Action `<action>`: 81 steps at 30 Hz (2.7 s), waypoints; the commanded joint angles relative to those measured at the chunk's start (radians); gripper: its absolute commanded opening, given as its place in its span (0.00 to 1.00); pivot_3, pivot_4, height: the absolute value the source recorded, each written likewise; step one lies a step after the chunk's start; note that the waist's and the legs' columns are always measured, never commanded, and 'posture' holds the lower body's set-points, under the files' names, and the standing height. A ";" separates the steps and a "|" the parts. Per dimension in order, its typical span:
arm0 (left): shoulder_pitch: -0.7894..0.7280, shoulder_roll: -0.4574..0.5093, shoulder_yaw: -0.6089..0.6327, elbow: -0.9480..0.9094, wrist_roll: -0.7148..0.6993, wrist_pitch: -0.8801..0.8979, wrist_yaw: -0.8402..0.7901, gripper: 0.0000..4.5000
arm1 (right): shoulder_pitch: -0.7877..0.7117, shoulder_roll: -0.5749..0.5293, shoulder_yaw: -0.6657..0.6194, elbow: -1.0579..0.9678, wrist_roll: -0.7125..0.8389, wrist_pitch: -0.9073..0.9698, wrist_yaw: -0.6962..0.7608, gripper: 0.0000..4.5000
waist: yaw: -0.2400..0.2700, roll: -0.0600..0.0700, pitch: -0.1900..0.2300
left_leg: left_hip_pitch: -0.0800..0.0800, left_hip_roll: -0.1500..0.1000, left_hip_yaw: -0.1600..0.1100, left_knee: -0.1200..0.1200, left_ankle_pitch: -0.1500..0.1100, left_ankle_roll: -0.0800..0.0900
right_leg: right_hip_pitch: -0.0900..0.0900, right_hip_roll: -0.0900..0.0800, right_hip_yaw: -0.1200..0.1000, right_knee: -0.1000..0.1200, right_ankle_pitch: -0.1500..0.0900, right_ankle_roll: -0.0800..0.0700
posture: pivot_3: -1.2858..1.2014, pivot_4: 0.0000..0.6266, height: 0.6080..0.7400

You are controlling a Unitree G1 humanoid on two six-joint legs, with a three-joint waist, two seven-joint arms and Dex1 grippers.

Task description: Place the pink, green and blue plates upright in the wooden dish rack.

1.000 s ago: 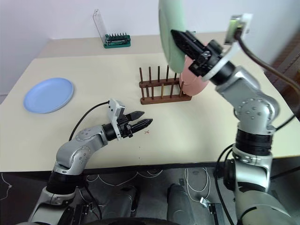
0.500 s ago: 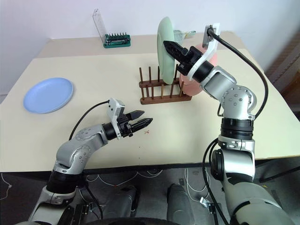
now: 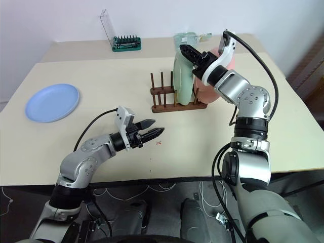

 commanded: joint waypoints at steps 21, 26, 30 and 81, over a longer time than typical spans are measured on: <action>-0.247 -0.006 0.515 0.299 0.121 -0.246 0.593 0.98 | 0.152 -0.261 0.470 -0.608 -0.672 -0.524 0.461 1.00 | -0.003 -0.001 0.000 | 0.000 0.001 0.000 0.000 0.000 -0.001 | -0.002 0.000 0.000 0.000 0.000 0.001 | 0.52 0.24 1.00; -0.303 0.081 0.717 0.430 0.205 -0.204 0.965 0.98 | 0.201 -0.210 0.568 -0.610 -0.763 -0.564 0.476 1.00 | 0.000 -0.006 0.000 | -0.001 0.000 0.000 0.001 0.000 -0.001 | -0.002 0.000 0.000 0.000 0.001 0.002 | 0.52 0.24 1.00; -0.308 0.045 0.805 0.405 0.119 -0.090 1.046 0.98 | 0.203 -0.182 0.567 -0.586 -0.785 -0.579 0.489 1.00 | 0.015 -0.007 0.000 | -0.001 -0.001 -0.002 0.001 0.000 -0.001 | -0.001 0.000 0.000 0.000 0.001 0.002 | 0.52 0.24 1.00; -0.519 -0.124 0.418 -0.037 -0.274 0.165 0.688 0.00 | 0.018 -0.153 0.763 -0.101 -1.669 -1.199 0.063 1.00 | 0.000 -0.013 0.001 | -0.001 -0.001 -0.001 0.000 0.004 -0.008 | -0.003 0.000 0.000 0.000 0.002 0.002 | 0.52 0.24 1.00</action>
